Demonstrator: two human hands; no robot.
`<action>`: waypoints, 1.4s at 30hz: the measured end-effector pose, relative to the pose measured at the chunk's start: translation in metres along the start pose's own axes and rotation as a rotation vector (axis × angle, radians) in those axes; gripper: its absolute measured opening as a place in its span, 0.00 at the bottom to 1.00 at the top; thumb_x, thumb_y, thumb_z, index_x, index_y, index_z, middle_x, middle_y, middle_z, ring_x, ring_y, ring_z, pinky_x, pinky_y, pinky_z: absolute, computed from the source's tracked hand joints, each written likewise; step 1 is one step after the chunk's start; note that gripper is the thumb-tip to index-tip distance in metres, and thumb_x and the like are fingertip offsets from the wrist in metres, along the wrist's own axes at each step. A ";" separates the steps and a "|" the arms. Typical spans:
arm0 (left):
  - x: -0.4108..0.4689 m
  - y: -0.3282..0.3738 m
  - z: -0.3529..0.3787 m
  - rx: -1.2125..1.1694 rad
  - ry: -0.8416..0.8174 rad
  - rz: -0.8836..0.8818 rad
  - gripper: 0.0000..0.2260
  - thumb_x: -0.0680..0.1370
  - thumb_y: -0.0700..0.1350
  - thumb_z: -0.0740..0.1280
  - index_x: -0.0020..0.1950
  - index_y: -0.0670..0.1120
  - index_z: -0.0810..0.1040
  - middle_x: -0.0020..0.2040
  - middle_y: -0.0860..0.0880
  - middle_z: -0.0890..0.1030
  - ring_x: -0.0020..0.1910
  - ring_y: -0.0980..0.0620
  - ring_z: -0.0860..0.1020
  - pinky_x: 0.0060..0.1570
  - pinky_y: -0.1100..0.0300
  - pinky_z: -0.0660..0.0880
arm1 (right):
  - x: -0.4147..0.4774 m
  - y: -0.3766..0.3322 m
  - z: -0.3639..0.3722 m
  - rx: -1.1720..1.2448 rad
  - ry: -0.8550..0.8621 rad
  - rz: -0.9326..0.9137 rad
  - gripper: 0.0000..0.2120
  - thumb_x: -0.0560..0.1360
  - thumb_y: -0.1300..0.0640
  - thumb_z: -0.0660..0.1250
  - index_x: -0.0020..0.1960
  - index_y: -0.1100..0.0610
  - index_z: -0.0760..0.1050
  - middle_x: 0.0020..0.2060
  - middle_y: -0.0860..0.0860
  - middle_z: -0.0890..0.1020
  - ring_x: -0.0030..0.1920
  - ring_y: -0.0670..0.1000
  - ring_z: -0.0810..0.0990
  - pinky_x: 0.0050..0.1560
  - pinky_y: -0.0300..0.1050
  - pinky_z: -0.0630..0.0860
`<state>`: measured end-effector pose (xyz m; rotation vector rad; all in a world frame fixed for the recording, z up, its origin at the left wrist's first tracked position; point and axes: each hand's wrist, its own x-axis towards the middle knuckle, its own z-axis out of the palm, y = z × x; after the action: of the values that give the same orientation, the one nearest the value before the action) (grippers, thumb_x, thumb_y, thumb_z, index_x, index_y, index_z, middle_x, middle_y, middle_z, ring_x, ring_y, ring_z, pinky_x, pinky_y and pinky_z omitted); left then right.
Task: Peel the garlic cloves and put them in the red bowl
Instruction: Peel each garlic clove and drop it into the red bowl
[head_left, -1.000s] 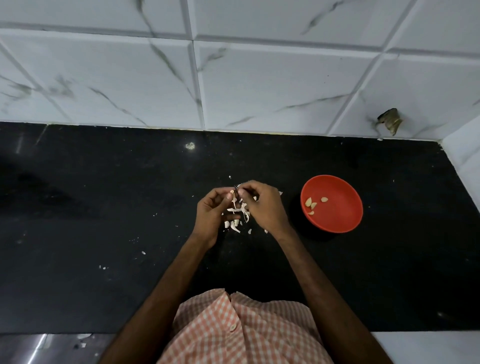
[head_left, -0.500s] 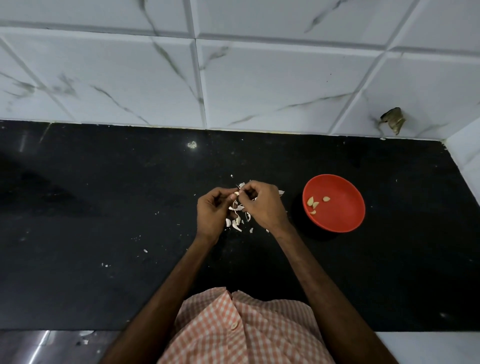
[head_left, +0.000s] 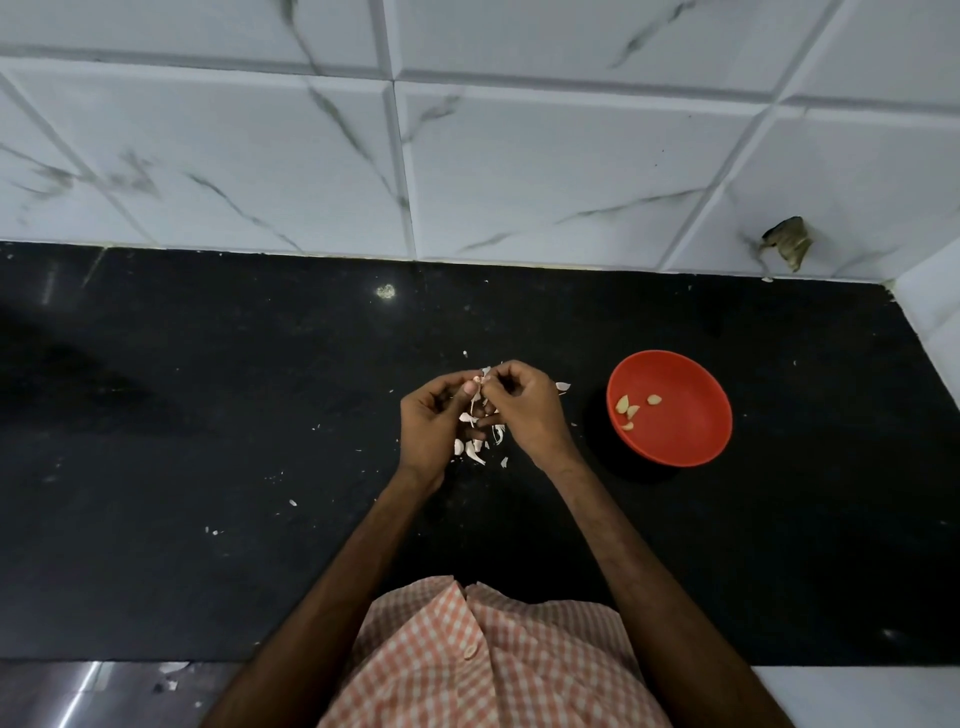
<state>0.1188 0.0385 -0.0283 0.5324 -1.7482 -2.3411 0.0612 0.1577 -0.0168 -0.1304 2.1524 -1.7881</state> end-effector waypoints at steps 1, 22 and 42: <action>0.000 0.000 0.001 0.014 0.008 0.007 0.07 0.81 0.37 0.66 0.57 0.40 0.83 0.49 0.42 0.86 0.37 0.47 0.83 0.30 0.58 0.80 | 0.000 0.000 0.001 0.013 0.002 0.005 0.05 0.80 0.61 0.67 0.49 0.63 0.79 0.39 0.57 0.84 0.38 0.54 0.86 0.41 0.51 0.84; 0.004 0.006 0.004 -0.223 0.017 -0.244 0.09 0.84 0.41 0.62 0.54 0.43 0.82 0.43 0.46 0.84 0.39 0.51 0.81 0.34 0.58 0.79 | -0.006 -0.002 0.006 0.046 -0.018 0.060 0.05 0.79 0.62 0.67 0.47 0.63 0.79 0.34 0.50 0.82 0.37 0.48 0.82 0.47 0.59 0.85; 0.011 -0.008 -0.003 0.103 0.070 0.019 0.08 0.75 0.35 0.74 0.52 0.41 0.82 0.45 0.49 0.85 0.42 0.53 0.82 0.40 0.55 0.81 | 0.002 0.002 -0.017 -0.389 0.062 -0.108 0.08 0.81 0.64 0.65 0.51 0.58 0.83 0.45 0.47 0.84 0.46 0.43 0.82 0.47 0.40 0.79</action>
<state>0.1108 0.0346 -0.0388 0.6026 -1.8409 -2.2019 0.0544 0.1736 -0.0161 -0.2921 2.5592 -1.4201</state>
